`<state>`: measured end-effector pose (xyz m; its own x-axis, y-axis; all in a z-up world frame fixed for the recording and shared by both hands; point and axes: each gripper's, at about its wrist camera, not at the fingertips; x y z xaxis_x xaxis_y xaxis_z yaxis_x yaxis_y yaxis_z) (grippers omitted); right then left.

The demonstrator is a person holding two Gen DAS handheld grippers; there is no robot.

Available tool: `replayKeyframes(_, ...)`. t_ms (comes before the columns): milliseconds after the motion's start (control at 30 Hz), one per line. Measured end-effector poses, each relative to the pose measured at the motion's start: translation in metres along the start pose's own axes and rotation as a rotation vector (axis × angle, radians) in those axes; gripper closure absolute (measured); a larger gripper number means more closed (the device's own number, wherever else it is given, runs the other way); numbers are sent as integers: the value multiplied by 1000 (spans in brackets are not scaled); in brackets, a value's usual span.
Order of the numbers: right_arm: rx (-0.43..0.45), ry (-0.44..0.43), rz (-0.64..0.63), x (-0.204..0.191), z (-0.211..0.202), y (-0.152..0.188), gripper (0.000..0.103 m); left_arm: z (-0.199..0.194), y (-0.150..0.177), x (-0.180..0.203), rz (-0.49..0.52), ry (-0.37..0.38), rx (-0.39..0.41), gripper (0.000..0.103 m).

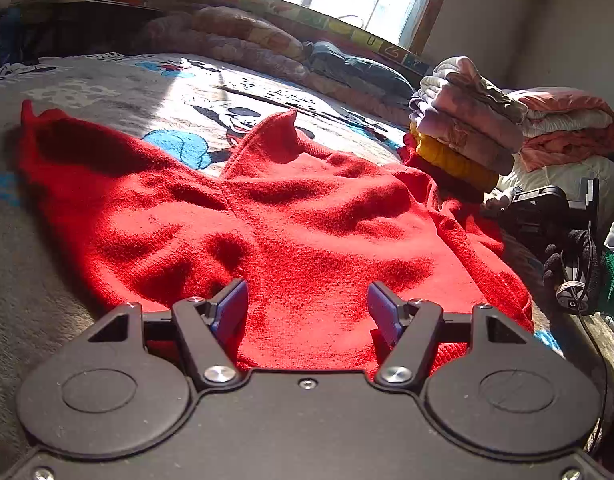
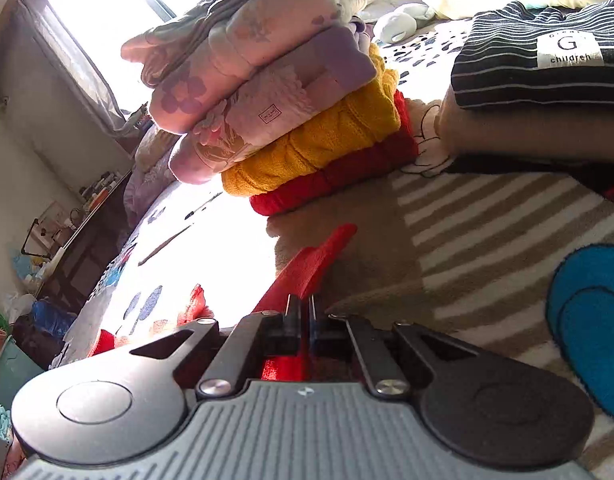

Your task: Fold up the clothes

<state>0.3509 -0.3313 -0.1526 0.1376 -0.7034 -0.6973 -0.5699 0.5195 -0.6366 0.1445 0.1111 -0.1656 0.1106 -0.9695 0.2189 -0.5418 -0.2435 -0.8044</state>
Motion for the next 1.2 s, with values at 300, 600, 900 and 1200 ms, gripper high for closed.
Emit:
replayKeyframes(300, 72, 46, -47, -18, -60, -13, 98, -7, -1, -3, -20, 5, 2, 37)
replayKeyframes(600, 147, 76, -30, -3, -132, -3, 98, -12, 0, -1, -12, 6, 4, 37)
replayKeyframes(900, 160, 105, -20, 10, -181, 8, 98, -17, 4, -2, 1, 3, 7, 37)
replayKeyframes(1200, 141, 94, 314, 73, -185, 41, 52, -20, 7, 0, 26, -6, 17, 37)
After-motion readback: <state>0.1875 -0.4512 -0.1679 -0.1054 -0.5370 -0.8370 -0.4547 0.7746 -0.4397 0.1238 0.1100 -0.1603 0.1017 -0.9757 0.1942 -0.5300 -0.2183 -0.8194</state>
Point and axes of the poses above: each gripper's, at about its wrist camera, not at the fingertips, and z roughly the way its jaws point, x to its right, y to its underside, and after that the axes turned 14 degrees about -y, right-handed
